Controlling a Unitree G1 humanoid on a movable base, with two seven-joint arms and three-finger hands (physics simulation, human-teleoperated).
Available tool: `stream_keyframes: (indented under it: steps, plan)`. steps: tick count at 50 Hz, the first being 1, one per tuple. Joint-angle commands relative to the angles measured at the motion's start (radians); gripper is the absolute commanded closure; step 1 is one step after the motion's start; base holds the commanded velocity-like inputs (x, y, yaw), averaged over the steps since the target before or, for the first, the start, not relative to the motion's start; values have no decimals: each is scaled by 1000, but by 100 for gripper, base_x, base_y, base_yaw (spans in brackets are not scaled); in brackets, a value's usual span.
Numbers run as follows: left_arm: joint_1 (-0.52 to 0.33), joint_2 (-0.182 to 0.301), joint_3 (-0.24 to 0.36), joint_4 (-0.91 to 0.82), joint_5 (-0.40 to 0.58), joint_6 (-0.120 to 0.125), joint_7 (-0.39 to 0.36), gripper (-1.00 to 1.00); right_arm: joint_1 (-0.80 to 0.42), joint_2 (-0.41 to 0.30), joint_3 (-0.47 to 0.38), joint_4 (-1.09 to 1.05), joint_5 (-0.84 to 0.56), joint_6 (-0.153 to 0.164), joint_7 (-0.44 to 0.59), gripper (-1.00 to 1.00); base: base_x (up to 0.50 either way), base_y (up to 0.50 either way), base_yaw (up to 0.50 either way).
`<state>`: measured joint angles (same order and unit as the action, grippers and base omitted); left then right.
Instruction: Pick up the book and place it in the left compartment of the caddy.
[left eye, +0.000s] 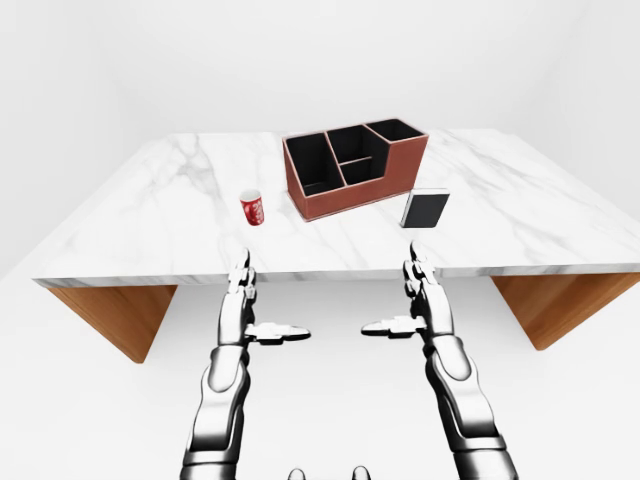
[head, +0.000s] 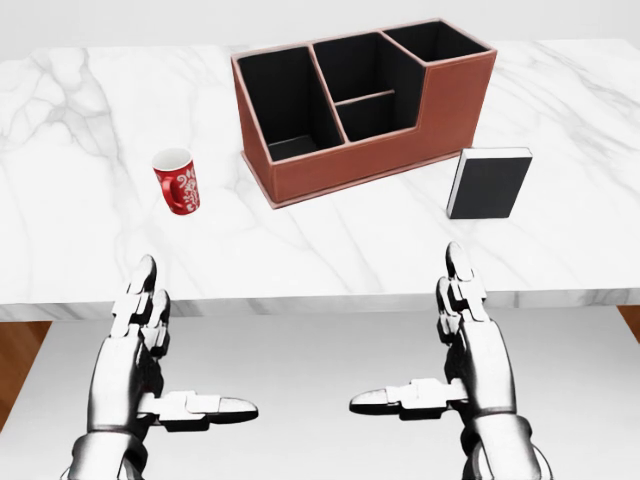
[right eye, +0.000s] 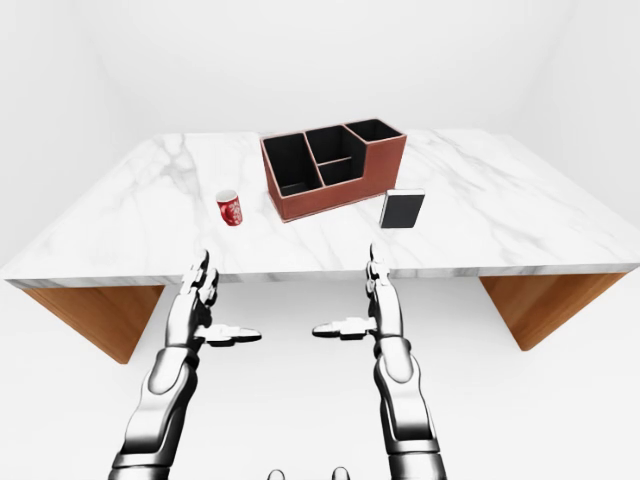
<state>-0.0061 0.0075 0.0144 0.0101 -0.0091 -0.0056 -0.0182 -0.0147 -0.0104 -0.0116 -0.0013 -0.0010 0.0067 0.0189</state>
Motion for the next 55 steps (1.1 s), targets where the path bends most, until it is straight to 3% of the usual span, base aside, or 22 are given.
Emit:
stream_keyframes:
  steps: [1,4,11,22,31,37,39,42,47,55]
  plan:
    - [-19,14,28,27,-14,-23,-22,-100,-52,-22,-21,-5,-10,31,45,-100,0,0,0]
    - [-24,15,28,31,-14,-26,-23,-100,-67,-25,-29,5,-4,34,52,-100,0,0,0]
    - [-44,15,18,71,4,-42,-29,-100,-69,-25,-34,47,6,-1,59,-100,0,0,0]
    - [-69,20,19,73,17,-28,-31,-100,-76,-34,-33,42,-7,-4,83,-100,0,0,0]
    - [-96,27,25,47,22,7,-33,-100,-92,-44,-41,22,-17,11,108,-100,0,0,0]
    - [-113,31,26,-5,25,56,-42,-100,-96,-50,-47,-18,-20,44,135,-100,0,0,0]
    - [-114,31,26,-11,25,62,-43,-100,-99,-51,-49,-18,-20,48,136,-100,0,0,0]
    - [-120,34,27,-43,25,91,-51,-100,-109,-58,-58,-25,-19,54,142,-100,0,0,0]
    - [-132,38,31,-66,28,93,-60,-100,-121,-71,-70,-60,-21,81,157,-100,0,0,0]
    - [-163,46,37,-70,21,93,-66,-100,-163,-101,-99,-131,-14,81,170,-100,0,0,0]
